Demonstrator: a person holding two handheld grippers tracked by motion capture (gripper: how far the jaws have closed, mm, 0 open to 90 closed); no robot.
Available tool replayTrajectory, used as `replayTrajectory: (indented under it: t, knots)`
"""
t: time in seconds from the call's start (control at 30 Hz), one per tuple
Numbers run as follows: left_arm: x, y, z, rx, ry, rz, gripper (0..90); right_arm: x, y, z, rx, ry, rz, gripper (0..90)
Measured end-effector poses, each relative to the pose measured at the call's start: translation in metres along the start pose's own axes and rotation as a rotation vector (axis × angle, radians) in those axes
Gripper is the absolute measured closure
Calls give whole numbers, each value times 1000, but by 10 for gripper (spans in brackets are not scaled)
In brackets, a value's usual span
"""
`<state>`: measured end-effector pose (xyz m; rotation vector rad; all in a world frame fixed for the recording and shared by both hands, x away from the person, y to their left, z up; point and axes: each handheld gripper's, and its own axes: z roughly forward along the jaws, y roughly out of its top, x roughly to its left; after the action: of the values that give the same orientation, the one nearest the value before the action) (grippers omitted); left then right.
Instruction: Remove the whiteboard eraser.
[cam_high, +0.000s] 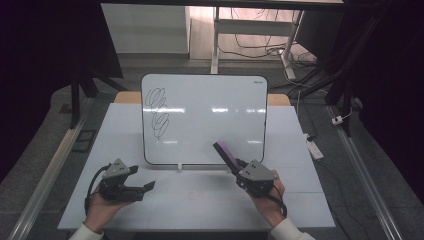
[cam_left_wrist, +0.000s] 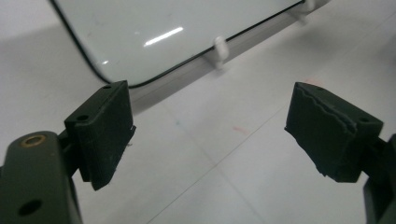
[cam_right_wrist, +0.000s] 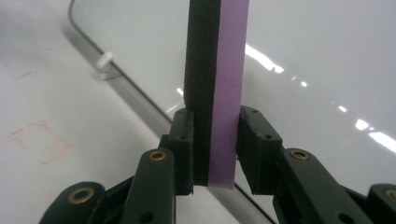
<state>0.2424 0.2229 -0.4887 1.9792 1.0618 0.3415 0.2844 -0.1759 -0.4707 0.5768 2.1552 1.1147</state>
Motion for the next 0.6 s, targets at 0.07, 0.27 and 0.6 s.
replayTrajectory:
  t: [0.07,0.27,0.6]
  knots:
    - [-2,6,1,-7,-17,4,161,8,-1,4,0,29,-22,675]
    - [-13,27,7,-25,-109,9,165,22,-1,9,-6,75,-67,675]
    - [-34,59,29,-3,-209,57,171,45,-1,17,-17,140,-147,675]
